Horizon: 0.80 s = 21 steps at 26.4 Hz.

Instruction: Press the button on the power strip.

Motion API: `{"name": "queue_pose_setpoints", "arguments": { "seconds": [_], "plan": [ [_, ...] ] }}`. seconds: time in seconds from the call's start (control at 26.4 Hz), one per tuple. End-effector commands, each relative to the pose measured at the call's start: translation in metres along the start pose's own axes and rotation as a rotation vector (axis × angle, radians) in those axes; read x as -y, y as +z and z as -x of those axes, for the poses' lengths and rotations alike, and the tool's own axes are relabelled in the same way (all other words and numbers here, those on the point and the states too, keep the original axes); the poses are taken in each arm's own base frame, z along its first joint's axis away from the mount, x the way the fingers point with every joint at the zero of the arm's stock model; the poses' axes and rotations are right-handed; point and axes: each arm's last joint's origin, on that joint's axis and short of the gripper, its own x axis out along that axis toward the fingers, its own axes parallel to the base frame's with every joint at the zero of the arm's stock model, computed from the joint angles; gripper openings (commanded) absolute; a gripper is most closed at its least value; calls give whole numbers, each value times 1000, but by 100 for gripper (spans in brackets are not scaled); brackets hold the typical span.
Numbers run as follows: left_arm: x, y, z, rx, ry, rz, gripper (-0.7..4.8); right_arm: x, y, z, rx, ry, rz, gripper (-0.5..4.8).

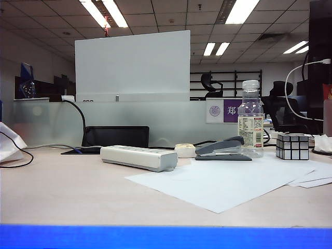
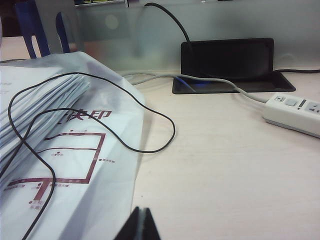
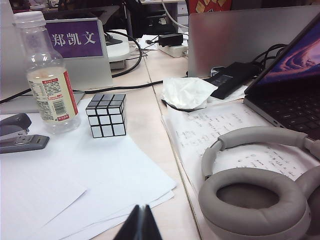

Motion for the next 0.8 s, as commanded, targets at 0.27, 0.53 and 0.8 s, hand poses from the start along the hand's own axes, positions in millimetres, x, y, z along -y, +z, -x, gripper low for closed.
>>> {"name": "queue_pose_setpoints", "arguments": {
  "seconds": [0.27, 0.53, 0.8],
  "plan": [
    [0, 2, 0, 16, -2, 3, -5, 0, 2, 0, 19, 4, -4, 0],
    [0, 3, 0, 26, -3, 13, -4, -1, 3, 0, 17, 38, -87, 0],
    [2, 17, 2, 145, -124, 147, -4, -13, 0, 3, -61, 464, -111, 0]
  ]
}}
